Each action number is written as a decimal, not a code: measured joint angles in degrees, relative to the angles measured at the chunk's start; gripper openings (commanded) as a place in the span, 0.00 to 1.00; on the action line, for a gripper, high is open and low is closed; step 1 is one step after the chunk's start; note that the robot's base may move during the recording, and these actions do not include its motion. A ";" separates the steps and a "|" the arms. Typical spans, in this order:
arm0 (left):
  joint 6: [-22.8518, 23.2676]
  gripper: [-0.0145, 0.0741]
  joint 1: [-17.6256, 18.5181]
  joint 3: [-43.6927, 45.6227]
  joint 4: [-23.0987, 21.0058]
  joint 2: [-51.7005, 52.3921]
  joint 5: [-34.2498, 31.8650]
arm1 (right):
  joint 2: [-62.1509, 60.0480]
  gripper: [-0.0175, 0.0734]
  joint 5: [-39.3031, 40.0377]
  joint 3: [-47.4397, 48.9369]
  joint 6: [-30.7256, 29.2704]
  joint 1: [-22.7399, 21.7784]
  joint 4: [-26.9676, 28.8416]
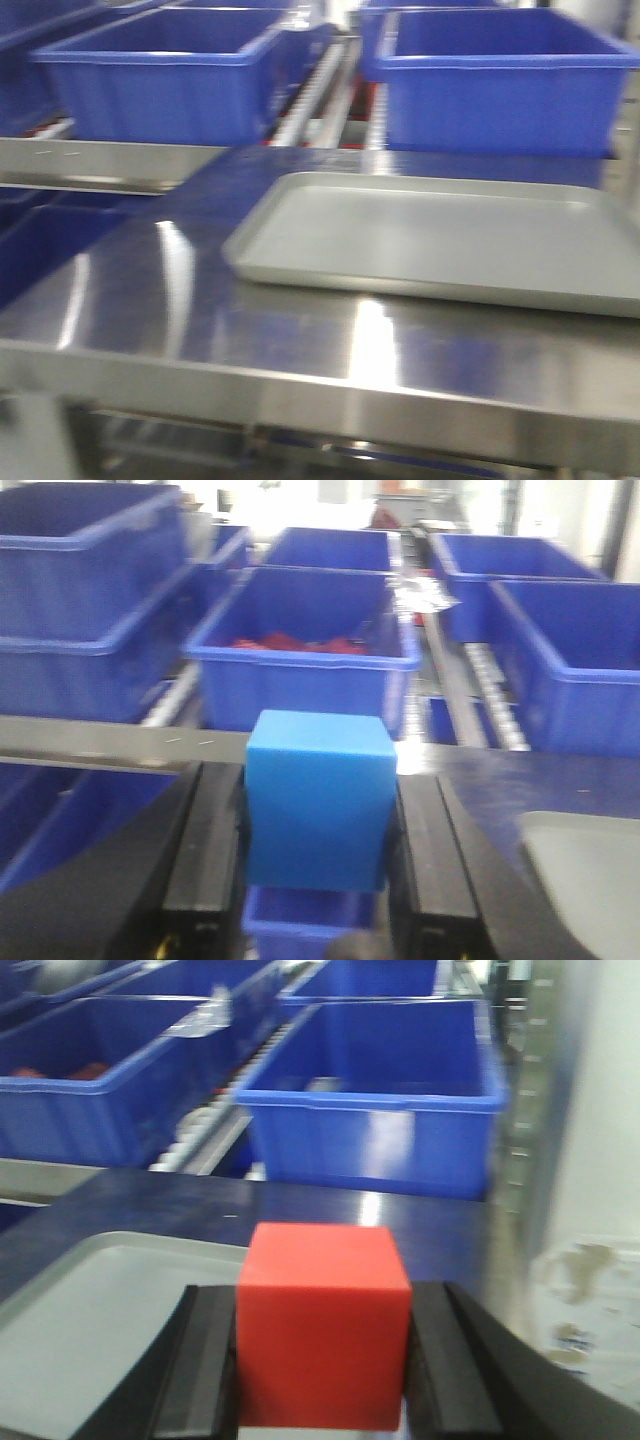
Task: Sort and place red and blue blocks on shelf
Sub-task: 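Turn the base away from the table toward the aisle, then drive down the aisle holding both cubes, then turn the base to face the shelf of blue bins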
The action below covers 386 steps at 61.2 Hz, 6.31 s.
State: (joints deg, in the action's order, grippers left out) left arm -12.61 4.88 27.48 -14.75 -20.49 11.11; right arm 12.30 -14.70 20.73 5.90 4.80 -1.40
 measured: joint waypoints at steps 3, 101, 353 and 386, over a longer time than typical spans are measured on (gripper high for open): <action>0.00 0.30 0.00 0.00 0.00 0.00 0.00 | 0.00 0.27 0.00 0.00 0.00 0.00 0.00; 0.00 0.30 0.00 0.00 0.00 0.00 0.00 | 0.00 0.27 0.00 0.00 0.00 0.00 0.00; 0.00 0.30 0.00 0.00 0.00 0.00 0.09 | 0.00 0.27 0.00 0.00 0.00 0.00 0.00; 0.00 0.30 0.00 0.00 0.00 0.00 0.09 | 0.00 0.27 0.00 0.00 0.00 0.00 -0.05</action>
State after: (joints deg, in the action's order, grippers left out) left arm -12.61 4.88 27.48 -14.75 -20.49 11.21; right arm 12.30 -14.70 20.73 5.90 4.80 -1.45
